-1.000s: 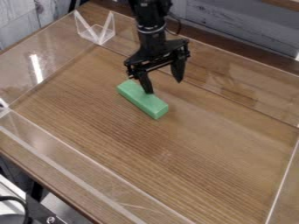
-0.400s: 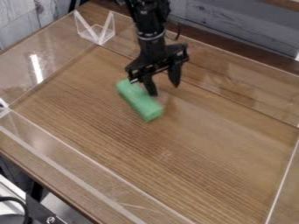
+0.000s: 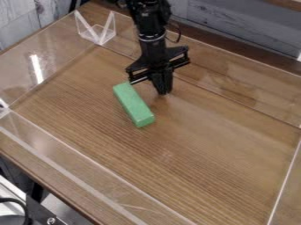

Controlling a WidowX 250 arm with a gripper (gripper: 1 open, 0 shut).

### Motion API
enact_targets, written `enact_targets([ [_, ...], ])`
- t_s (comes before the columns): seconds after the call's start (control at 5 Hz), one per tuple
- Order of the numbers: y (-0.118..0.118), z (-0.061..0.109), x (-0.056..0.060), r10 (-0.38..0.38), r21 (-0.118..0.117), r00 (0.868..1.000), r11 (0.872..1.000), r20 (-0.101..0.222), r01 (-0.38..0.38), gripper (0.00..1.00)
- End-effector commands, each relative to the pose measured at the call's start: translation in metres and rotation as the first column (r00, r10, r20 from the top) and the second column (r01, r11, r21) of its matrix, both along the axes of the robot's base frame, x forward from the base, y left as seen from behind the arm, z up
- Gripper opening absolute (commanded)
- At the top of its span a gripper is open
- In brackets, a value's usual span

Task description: Put the green block in the brown bowl

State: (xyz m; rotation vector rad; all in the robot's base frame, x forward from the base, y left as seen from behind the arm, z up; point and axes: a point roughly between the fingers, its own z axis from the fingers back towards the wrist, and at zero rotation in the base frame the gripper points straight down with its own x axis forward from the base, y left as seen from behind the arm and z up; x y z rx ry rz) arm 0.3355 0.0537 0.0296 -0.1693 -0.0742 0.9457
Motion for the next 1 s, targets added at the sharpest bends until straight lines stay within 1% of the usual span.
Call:
enact_targets([
  [0.0,0.006,0.019,0.014,-0.030,0.017,0.998,0.999,0.059,0.029,0.00],
  [0.4,0.006,0.027,0.020,-0.088,0.018,0.994,0.996,0.058,0.087,0.00],
  [0.8,0.007,0.030,0.022,-0.106,0.014,0.993,0.994,0.057,0.105,0.00],
])
